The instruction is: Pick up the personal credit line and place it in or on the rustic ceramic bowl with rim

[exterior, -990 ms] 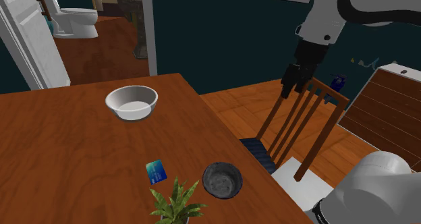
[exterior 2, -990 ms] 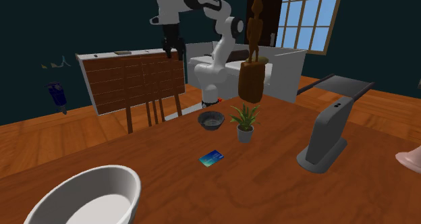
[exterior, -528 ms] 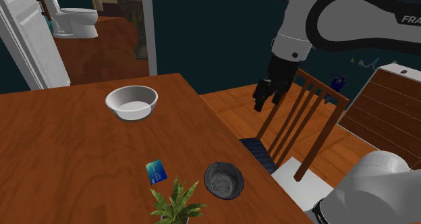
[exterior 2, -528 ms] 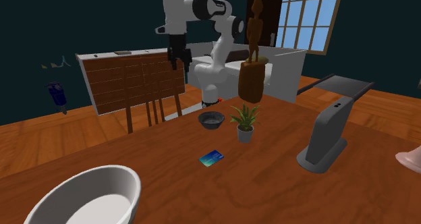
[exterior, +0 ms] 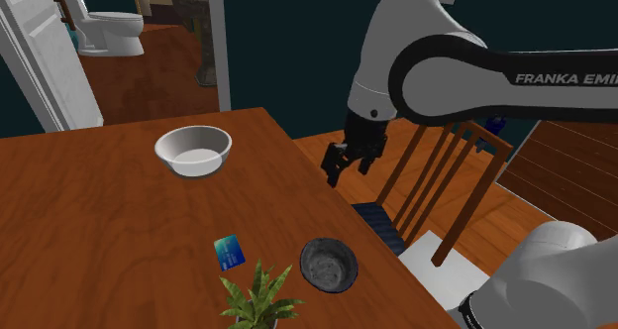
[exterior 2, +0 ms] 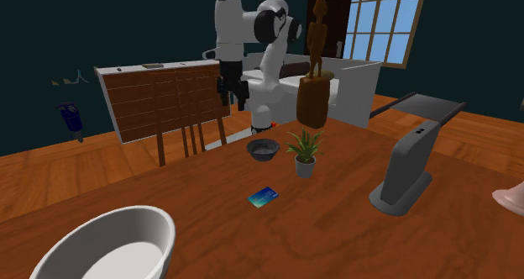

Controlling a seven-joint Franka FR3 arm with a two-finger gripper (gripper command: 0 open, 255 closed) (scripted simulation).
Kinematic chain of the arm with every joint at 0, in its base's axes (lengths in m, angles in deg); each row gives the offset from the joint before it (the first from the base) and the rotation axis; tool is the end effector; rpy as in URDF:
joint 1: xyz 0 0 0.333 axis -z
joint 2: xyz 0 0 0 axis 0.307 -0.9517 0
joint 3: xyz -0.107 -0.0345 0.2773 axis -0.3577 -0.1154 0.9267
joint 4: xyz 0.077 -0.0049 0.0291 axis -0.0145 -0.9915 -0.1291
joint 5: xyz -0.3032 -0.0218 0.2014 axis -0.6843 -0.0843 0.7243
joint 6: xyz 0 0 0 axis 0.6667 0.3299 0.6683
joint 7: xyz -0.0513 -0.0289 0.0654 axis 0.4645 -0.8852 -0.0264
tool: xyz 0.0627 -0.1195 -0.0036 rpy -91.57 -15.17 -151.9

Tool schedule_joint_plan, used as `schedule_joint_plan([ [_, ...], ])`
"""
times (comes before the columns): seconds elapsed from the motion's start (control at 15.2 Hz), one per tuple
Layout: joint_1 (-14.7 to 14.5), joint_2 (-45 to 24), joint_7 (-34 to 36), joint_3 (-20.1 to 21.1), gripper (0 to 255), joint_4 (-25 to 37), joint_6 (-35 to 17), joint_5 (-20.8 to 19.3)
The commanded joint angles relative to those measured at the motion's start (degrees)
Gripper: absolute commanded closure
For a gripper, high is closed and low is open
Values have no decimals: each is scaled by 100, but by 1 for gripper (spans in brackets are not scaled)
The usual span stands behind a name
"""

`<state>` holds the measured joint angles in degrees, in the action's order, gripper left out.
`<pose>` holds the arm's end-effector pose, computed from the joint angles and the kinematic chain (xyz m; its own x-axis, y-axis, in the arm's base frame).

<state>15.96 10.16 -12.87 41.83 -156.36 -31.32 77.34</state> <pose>0.3351 0.1844 0.4917 0.9984 -0.0419 0.0390 -0.0409 -0.9988 -0.0258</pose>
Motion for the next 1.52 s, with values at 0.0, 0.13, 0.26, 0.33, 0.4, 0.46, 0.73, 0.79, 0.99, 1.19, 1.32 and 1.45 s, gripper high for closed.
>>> schedule_joint_plan([
  [0.0, 19, -331, 301, 287, 0, 79, -329, -17],
  [0.13, 55, -675, 608, 566, 0, 197, -613, -89],
  [0.26, 107, -1052, 940, 847, 0, 347, -884, -219],
  [0.33, 137, -1252, 1118, 988, 0, 435, -1012, -310],
  [0.4, 170, -1462, 1305, 1127, 0, 530, -1135, -419],
  [0.46, 203, -1682, 1503, 1265, 0, 633, -1251, -550],
  [0.73, 298, -2664, 2408, 1764, 0, 1136, -1620, -1298],
  [0.79, 298, -2936, 2661, 1862, 0, 1286, -1681, -1543],
  [0.99, 154, -3794, 3437, 2016, 0, 1799, -1762, -2357],
  [1.19, -211, -4640, 4118, 1938, 0, 2408, -1708, -3133],
  [1.32, -520, -5172, 4477, 1811, 0, 2862, -1623, -3566],
  [1.45, -763, -5535, 4683, 1691, 0, 3211, -1547, -3825],
])
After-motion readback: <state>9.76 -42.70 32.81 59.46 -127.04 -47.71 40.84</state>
